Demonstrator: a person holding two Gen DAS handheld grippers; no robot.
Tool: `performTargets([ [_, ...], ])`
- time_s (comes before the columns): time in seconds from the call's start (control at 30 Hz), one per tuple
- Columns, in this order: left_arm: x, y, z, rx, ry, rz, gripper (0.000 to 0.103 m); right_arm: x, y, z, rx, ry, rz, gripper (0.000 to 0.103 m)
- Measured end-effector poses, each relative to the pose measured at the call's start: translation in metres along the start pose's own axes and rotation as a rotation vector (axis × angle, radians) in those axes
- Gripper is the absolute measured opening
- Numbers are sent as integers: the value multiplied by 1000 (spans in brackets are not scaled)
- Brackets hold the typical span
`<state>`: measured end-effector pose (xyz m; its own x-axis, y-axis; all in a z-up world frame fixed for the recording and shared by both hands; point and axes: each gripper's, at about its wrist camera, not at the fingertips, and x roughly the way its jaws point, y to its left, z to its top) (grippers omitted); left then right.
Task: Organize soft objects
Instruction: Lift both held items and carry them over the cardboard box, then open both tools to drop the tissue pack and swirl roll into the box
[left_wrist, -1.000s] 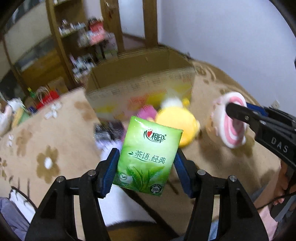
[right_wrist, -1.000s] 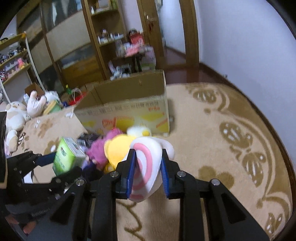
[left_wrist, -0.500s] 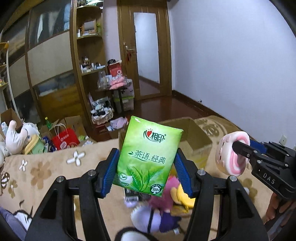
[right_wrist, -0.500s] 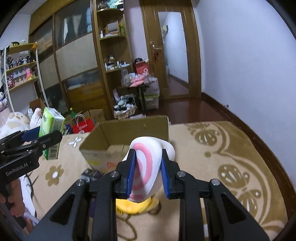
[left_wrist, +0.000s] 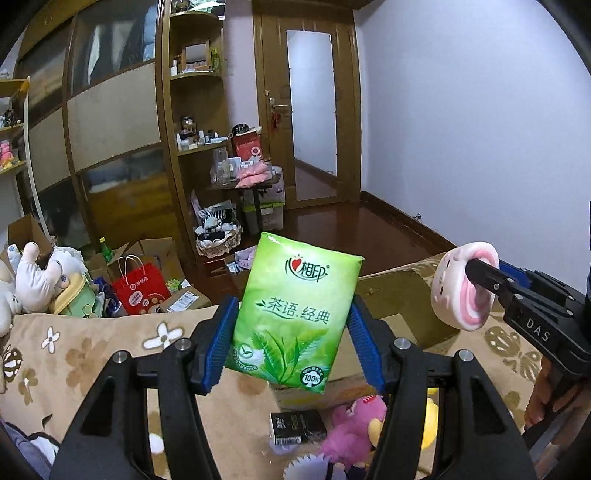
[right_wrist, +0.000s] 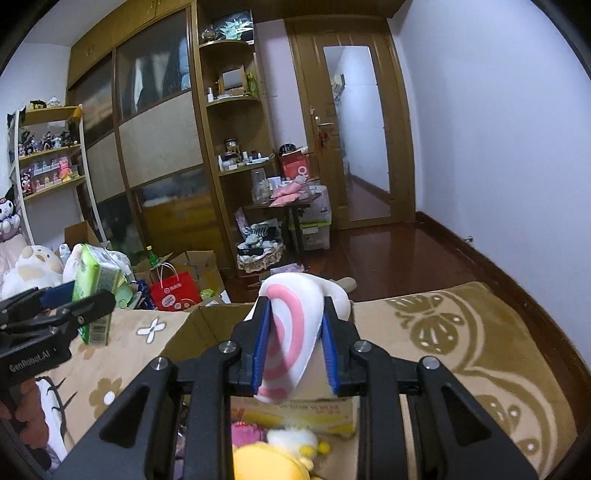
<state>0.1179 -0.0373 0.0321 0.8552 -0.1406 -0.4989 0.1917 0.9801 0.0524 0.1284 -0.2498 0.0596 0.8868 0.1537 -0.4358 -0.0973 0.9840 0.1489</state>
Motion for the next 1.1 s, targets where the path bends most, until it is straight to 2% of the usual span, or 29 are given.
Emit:
performTargets([
  [0.13,24,3,-3,-8,24,0,59,14,-1,-4,8,-4,0,28],
  [0.33,53,8,-8,-14,41,-9,59,39,-3,-16,4,30,55,29],
  [0.43,68,9,-16,-42,63,-64,59,53,-4,-22,10,61,44,30],
  [0.53,82,6,-22,-31,104,-75,59,67,-9,-29,31,92,45,32],
  [0.73,93,4,-30,-19,148,-48,71,80,-16,-36,52,127,64,37],
  [0.77,94,5,-31,-14,153,-37,74,79,-16,-37,56,122,72,44],
  [0.8,94,5,-32,-11,158,-29,75,77,-17,-37,57,116,71,58],
  [0.83,94,7,-34,-13,161,-21,78,75,-17,-37,55,106,65,63],
  [0.87,93,8,-34,-17,164,-17,81,72,-18,-37,54,94,57,68],
  [1.0,87,12,-33,-21,179,3,90,65,-18,-37,68,113,67,71],
  [1.1,77,14,-33,-23,169,11,98,57,-19,-38,81,113,61,87],
])
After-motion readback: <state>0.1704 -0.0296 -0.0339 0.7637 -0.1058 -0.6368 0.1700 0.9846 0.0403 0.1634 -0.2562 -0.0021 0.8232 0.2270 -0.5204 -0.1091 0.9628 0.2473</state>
